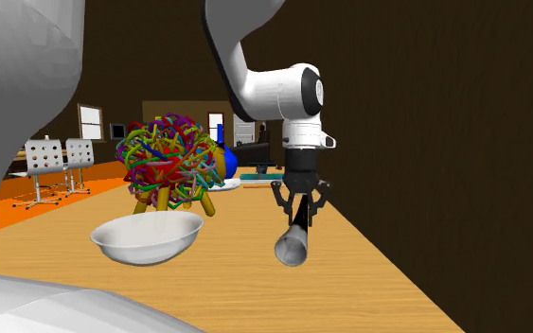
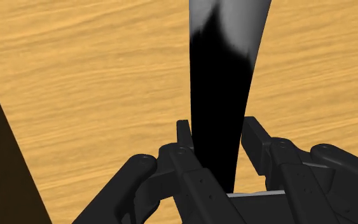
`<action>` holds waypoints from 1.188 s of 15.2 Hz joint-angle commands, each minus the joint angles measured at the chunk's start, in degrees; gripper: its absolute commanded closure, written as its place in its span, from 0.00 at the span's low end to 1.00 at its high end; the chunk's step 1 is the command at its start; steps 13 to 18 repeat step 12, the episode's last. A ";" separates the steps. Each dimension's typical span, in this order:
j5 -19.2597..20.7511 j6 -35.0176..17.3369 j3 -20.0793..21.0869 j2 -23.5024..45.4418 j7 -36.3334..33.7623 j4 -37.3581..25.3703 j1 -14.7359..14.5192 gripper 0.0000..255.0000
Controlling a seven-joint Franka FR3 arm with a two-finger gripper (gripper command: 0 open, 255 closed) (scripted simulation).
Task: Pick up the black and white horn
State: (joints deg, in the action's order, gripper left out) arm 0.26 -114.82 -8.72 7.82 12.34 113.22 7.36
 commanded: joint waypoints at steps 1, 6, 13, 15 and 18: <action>0.08 1.42 0.02 -0.56 -0.10 -0.85 -0.06 1.00; 0.27 5.03 0.01 -1.83 -0.17 -3.21 -0.10 1.00; 0.39 8.06 0.01 -2.66 -0.21 -5.41 -0.13 1.00; 0.39 8.06 0.01 -2.66 -0.21 -5.41 -0.13 1.00; 0.39 8.06 0.01 -2.66 -0.21 -5.41 -0.13 1.00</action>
